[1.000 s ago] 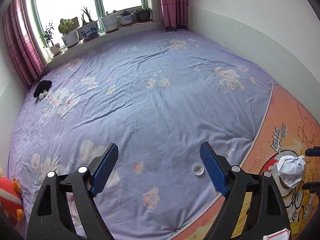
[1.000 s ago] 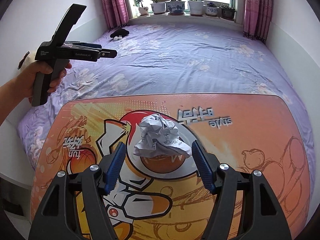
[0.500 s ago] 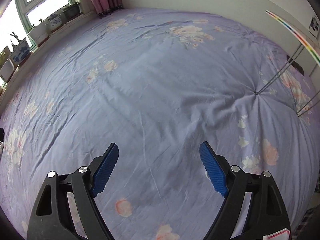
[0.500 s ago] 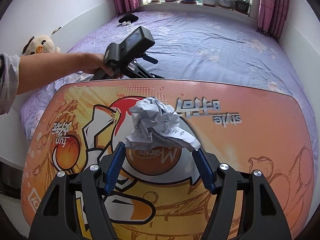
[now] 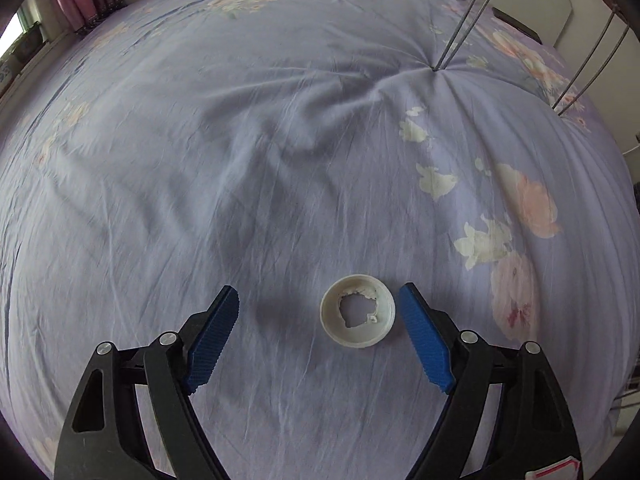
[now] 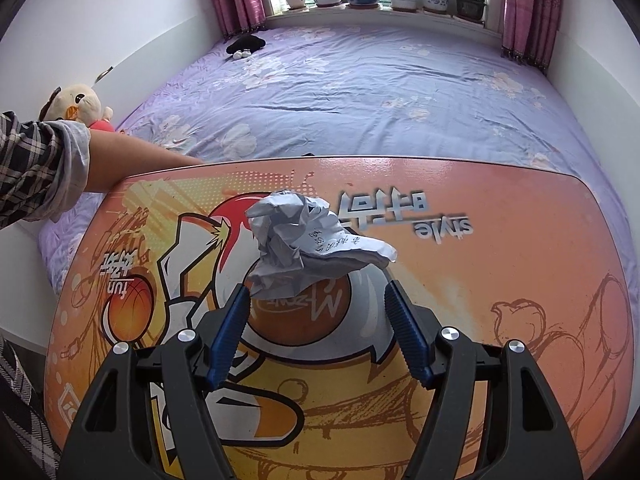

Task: Collect trash
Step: 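Grasp the crumpled white paper with the right tool while the left tool reaches the white cup lid, then grasp the white plastic cup lid on the lap table with the left tool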

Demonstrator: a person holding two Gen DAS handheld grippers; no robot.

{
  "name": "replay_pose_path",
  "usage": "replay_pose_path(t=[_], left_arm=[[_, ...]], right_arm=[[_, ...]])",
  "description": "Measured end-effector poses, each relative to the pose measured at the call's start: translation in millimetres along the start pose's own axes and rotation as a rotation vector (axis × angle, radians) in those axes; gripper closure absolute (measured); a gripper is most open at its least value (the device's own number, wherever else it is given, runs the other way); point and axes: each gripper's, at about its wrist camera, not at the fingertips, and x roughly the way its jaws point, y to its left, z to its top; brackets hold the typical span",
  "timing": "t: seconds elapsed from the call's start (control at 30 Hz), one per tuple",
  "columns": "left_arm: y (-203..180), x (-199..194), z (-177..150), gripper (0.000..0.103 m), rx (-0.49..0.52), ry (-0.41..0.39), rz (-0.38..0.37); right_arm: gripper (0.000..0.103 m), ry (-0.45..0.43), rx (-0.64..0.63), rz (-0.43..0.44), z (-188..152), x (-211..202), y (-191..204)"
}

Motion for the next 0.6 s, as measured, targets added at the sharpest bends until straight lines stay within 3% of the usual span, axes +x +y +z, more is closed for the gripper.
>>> replay_pose_path(t=[0.07,0.13,0.2,0.23,0.33,0.6], left_arm=[[-7.4,9.5,-0.3,0.036,0.060,0.009,0.030],[-6.3,14.5,-2.5,0.038,0.064,0.006,0.032],[0.7,12.8,-3.6,0.051,0.037,0.001,0.016],[5.9,10.7,-3.4,0.064,0.016,0.002,0.010],[23.3,-2.0,-2.4,0.064,-0.065,-0.010,-0.019],[42.3,-71.0,7.2,0.064,-0.184,-0.082,0.097]], right_arm=[[0.033,-0.004,0.011,-0.003,-0.1,-0.3,-0.7],[0.033,-0.010,0.020,-0.016,-0.4,-1.1,-1.7],[0.033,-0.021,0.029,-0.026,-1.0,-3.0,-2.3],[0.033,-0.027,0.034,-0.027,-1.0,-3.9,-3.2],[0.033,-0.032,0.039,-0.031,-1.3,-4.9,-3.7],[0.033,-0.053,0.028,-0.036,0.7,-15.1,2.0]])
